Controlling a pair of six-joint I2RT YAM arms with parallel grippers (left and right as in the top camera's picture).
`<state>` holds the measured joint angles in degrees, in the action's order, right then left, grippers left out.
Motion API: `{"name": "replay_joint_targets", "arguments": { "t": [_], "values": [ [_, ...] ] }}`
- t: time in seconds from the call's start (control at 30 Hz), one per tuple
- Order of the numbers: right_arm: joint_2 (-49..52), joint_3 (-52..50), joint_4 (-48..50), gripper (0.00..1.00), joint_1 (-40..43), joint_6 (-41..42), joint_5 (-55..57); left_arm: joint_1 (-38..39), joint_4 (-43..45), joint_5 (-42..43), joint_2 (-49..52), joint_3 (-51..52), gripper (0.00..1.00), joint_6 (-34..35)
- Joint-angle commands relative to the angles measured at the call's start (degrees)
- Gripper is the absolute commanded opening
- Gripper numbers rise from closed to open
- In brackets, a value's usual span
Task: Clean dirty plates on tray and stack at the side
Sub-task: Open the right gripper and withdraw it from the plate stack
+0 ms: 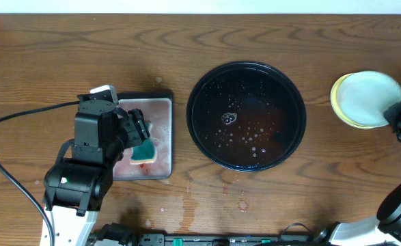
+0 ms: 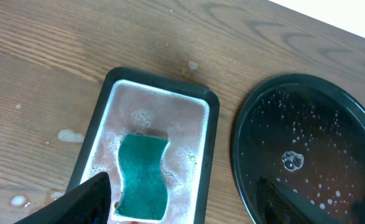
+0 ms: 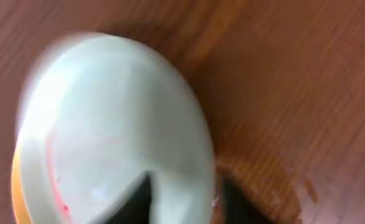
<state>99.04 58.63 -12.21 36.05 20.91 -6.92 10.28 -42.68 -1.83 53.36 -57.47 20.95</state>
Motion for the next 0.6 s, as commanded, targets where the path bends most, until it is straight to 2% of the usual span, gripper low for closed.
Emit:
{"name": "replay_joint_targets", "arguments": {
  "t": [0.0, 0.03, 0.07, 0.2, 0.37, 0.47, 0.57],
  "values": [
    [-0.15, -0.04, 0.02, 0.66, -1.25, 1.81, -1.25, -0.13, -0.07, -0.09, 0.11, -1.27, 0.74, -0.52],
    [-0.20, 0.22, -0.46, 0.75, -1.22, 1.79, -2.03, -0.13, -0.11, -0.07, 0.11, -1.27, 0.75, -0.52],
    [-0.46, 0.42, -1.03, 0.75, -1.22, 1.79, -2.47, -0.13, -0.11, -0.07, 0.11, -1.27, 0.75, -0.52],
    [-3.74, 0.68, -3.45, 0.71, -1.22, 1.79, -6.32, -0.13, -0.13, -0.07, 0.11, -1.27, 0.75, -0.55],
    [-12.46, 0.68, -7.82, 0.66, -1.46, 1.75, -13.00, -0.13, -0.79, -0.09, 0.11, -1.27, 0.75, -0.57],
    [-24.28, 0.68, -15.80, 0.67, -6.03, -1.97, -13.51, -0.13, -2.16, -0.13, 0.09, -1.27, 0.75, -2.29],
    [-28.13, 0.68, -20.33, 0.68, -11.54, -3.85, -13.07, -0.13, -2.71, -0.13, -0.02, -1.27, 0.75, -2.75]
  ]
}}
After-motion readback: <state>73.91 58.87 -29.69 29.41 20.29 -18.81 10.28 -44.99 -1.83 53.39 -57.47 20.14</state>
